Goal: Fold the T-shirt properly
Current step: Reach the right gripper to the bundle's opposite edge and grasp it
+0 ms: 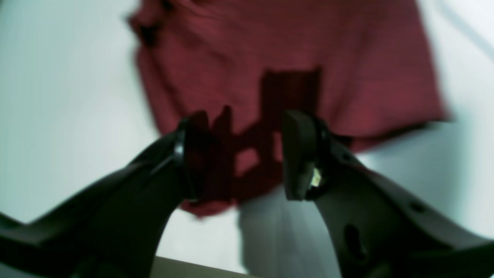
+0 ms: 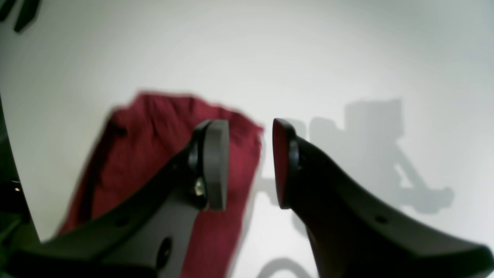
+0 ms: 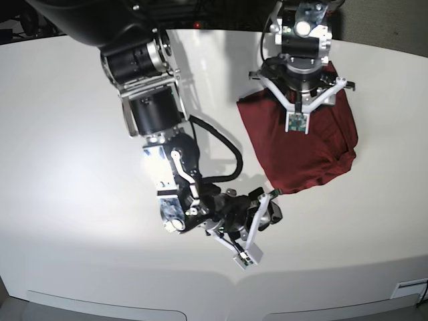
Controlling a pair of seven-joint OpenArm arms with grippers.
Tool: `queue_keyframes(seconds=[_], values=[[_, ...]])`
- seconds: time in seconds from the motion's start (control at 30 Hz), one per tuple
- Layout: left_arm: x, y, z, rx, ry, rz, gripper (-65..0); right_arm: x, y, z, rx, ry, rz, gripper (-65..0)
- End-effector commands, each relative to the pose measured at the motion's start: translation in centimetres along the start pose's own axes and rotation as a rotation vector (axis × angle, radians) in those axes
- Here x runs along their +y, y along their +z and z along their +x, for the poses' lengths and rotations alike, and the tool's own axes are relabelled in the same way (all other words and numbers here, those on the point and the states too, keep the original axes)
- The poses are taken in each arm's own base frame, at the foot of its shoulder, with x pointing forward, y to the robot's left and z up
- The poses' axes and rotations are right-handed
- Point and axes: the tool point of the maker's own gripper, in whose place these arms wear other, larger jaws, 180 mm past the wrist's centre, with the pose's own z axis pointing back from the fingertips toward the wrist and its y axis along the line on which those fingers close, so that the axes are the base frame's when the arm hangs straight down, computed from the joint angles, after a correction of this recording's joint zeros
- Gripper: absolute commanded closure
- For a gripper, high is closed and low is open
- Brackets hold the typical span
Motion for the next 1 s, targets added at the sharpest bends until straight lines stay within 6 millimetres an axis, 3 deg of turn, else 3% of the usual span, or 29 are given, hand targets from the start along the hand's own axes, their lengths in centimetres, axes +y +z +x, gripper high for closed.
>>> queue_keyframes(seconds=[0.0, 0.07, 0.17, 0.4, 0.53, 0.7, 0.8, 0.97], values=[[-0.4, 0.1, 1.2, -0.042, 0.021, 0.001, -29.9, 0.8, -0.2, 2.2, -0.041, 0.037, 0.025, -19.7], [-1.6, -0.4, 1.0, -0.033, 0.019, -0.018, -29.9, 1.7, -1.4, 1.4, 0.002, 0.077, 0.043, -19.7], [-2.7, -1.2, 0.2, 0.000, -0.005, -0.035, -29.9, 2.5, -3.1, -1.5, 0.113, 0.181, 0.037, -19.7], [-2.6, -2.0, -0.5, 0.025, -0.034, -0.016, -29.9, 2.6, -4.9, -6.3, 0.238, 0.284, 0.033, -19.7], [-0.5, -2.2, -0.6, 0.005, -0.110, 0.065, -29.9, 1.2, -4.0, -7.8, 0.291, 0.275, 0.008, -19.7], [0.6, -2.3, -0.8, -0.017, -0.151, 0.088, -29.9, -2.8, -1.0, -8.6, 0.315, 0.300, -0.072, -19.7], [1.0, -2.5, -0.3, -0.049, -0.169, 0.096, -29.9, -3.4, 0.2, -9.6, 0.326, 0.275, -0.076, -19.7], [0.6, -4.1, -0.9, -0.032, -0.191, 0.088, -29.9, -4.2, 2.5, -13.6, 0.397, 0.264, -0.098, -19.7]])
